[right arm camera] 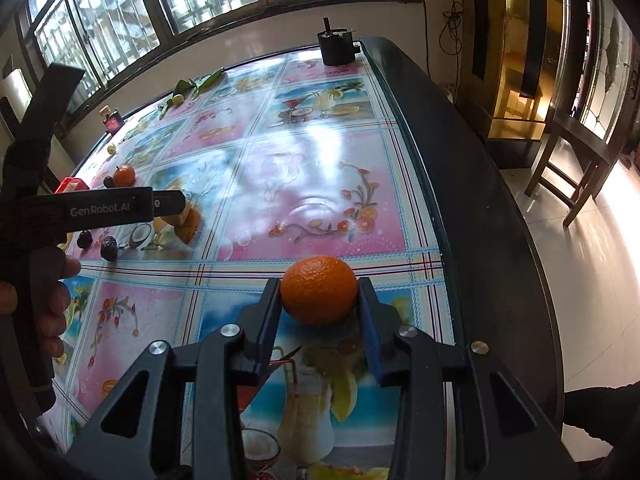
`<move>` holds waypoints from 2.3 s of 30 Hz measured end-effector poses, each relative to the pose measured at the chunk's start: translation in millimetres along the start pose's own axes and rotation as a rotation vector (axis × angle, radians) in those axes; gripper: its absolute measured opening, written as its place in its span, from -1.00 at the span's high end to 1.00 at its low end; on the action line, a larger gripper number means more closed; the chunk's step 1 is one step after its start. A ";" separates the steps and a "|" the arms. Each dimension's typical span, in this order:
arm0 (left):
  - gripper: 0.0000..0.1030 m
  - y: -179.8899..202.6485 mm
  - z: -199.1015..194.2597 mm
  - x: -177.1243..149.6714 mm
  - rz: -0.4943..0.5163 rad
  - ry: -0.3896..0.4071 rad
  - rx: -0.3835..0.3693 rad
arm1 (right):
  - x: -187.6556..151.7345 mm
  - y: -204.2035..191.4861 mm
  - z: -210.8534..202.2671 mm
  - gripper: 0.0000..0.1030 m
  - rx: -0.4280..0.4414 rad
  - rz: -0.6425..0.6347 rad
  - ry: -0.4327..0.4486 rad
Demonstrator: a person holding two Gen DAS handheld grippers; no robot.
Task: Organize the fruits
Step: 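Grasp an orange with the right gripper while the left grasps a white block, then carry the held orange and white block toward the red tray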
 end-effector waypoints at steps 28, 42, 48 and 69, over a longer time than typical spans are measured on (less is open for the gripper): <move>0.49 -16.9 -14.9 -20.9 -0.015 -0.032 -0.149 | 7.6 -14.2 -16.5 0.25 -0.050 -0.086 0.060; -0.25 -7.7 -23.5 -43.2 0.087 -0.002 -0.192 | -3.7 -7.9 -8.7 0.25 -0.029 -0.024 0.016; 0.26 -6.4 -23.9 -43.1 0.119 0.035 -0.192 | -2.5 -8.4 -6.7 0.25 -0.022 -0.024 0.017; 0.49 -16.9 -66.3 -90.1 0.174 0.011 -0.234 | -5.8 -41.6 -37.3 0.25 -0.023 -0.111 0.056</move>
Point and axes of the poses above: each gripper's, at about its wrist camera, not at the fingertips, and z roughly the way its jaws point, y to its right, x to its top, the point moved 6 cm from there along z, roughly the way its jaws point, and after that the axes turned 7 degrees about -z, right-handed, at the moved point
